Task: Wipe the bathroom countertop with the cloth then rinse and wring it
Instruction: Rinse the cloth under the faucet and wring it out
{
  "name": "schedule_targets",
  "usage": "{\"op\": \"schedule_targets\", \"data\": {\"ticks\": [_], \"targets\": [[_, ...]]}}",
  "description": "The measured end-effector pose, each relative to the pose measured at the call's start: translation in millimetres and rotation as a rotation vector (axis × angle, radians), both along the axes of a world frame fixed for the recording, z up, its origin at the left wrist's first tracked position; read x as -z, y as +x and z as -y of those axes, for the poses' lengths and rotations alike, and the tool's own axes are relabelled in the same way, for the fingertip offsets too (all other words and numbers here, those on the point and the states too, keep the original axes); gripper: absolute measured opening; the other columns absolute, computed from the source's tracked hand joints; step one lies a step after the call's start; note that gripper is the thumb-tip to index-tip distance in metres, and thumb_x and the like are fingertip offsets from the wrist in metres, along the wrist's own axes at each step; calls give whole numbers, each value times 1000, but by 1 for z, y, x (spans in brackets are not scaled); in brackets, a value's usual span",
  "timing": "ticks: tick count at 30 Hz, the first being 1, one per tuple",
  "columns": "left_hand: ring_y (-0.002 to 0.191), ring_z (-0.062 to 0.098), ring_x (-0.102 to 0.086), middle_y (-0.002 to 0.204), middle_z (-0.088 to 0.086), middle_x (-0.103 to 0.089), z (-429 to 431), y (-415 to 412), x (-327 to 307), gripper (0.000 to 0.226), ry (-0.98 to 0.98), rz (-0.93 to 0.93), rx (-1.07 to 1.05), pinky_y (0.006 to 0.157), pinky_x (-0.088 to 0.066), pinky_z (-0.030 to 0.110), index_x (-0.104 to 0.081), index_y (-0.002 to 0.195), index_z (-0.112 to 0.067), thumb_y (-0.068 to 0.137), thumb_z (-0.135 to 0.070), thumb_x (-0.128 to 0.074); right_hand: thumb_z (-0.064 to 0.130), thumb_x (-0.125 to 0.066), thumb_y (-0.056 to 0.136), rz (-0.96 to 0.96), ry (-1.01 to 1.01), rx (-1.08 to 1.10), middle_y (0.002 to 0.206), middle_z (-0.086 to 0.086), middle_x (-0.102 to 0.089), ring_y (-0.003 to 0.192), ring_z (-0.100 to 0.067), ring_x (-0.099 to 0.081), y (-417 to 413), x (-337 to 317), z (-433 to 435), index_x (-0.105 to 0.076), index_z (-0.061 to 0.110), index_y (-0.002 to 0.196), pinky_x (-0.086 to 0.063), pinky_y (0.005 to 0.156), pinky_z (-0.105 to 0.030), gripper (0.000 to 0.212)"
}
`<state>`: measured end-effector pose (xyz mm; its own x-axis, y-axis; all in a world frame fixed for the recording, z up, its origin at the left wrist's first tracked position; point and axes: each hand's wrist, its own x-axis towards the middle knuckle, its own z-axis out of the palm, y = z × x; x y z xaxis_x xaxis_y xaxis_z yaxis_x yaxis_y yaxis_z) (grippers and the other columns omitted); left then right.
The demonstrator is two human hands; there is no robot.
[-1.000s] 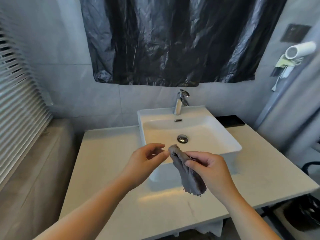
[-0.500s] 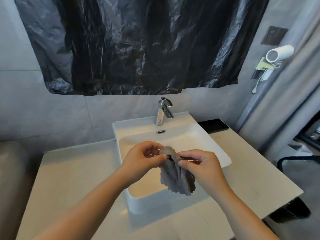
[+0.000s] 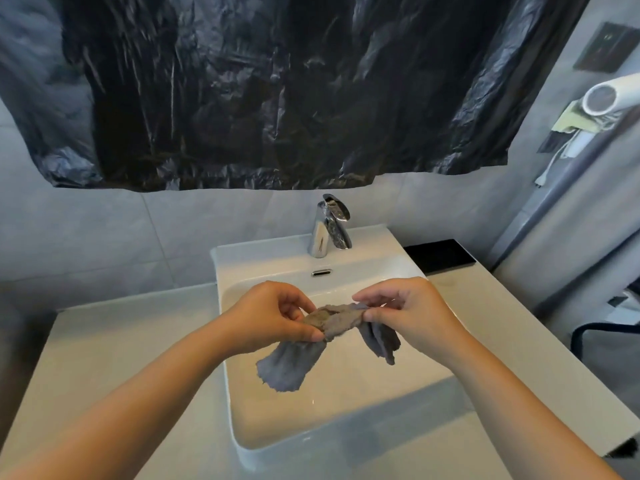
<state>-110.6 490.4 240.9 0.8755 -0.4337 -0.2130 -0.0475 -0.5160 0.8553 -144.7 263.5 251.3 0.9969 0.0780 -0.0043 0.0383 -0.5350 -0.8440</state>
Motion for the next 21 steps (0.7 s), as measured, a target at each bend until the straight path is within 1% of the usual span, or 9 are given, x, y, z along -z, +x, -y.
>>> {"op": "schedule_targets", "data": {"ticks": [3,5,8,10,11,13,15,18,21], "targets": [[54,2,-54,58,-8,-63,13,8,3,30,2,-22,-57,56,-46,14,-71,90,-19,66,-29,-85,5,-69,83,1,-25,-59,79,12,-73,69,-6,-67,19,7,14,-73,37,81,-49,58,-18,32],[57,3,-60,63,-7,-67,24,13,5,23,-27,-49,-128,57,-47,13,-72,90,-18,71,-27,-81,3,-67,83,2,-31,-98,77,11,-72,68,-7,-67,33,10,26,-73,35,83,-50,57,-19,32],[72,10,-68,76,-1,-74,45,17,8,12,-83,-70,-269,65,-54,19,-74,87,-17,78,-23,-76,-2,-61,84,-23,-58,-183,69,8,-70,54,-16,-64,54,13,48,-74,29,85,-56,53,-34,34],[67,8,-66,72,-1,-73,61,19,9,6,-14,19,-333,63,-52,18,-74,81,-16,76,-18,-77,-2,-59,82,-42,-105,-304,64,7,-68,49,-21,-60,66,15,62,-73,31,83,-56,56,-40,36],[64,6,-64,70,0,-72,69,20,9,5,43,68,-349,62,-52,18,-74,78,-17,76,-17,-78,-1,-60,81,-49,-138,-365,66,8,-69,53,-18,-62,72,15,68,-72,35,81,-56,58,-38,37],[62,5,-62,70,1,-71,81,21,8,5,126,126,-364,62,-52,19,-72,75,-19,76,-18,-76,2,-66,79,-70,-187,-446,76,13,-70,68,-5,-65,83,17,81,-71,41,80,-54,64,-23,40],[63,3,-59,72,0,-70,88,22,7,6,175,158,-367,63,-51,19,-70,74,-22,79,-19,-72,-2,-68,78,-92,-154,-482,78,14,-71,74,0,-65,92,19,92,-75,35,85,-49,67,-13,38],[68,3,-56,76,-8,-66,96,20,7,10,258,219,-349,64,-48,18,-67,76,-27,83,-21,-65,-5,-66,79,-46,-80,-467,77,10,-73,75,-2,-67,105,24,105,-75,30,85,-48,71,-12,36],[69,6,-56,82,-12,-62,99,23,10,11,280,227,-418,63,-46,18,-63,79,-30,87,-24,-61,5,-68,84,29,-31,-411,82,10,-73,77,0,-66,118,30,108,-75,28,88,-47,72,-12,24]]}}
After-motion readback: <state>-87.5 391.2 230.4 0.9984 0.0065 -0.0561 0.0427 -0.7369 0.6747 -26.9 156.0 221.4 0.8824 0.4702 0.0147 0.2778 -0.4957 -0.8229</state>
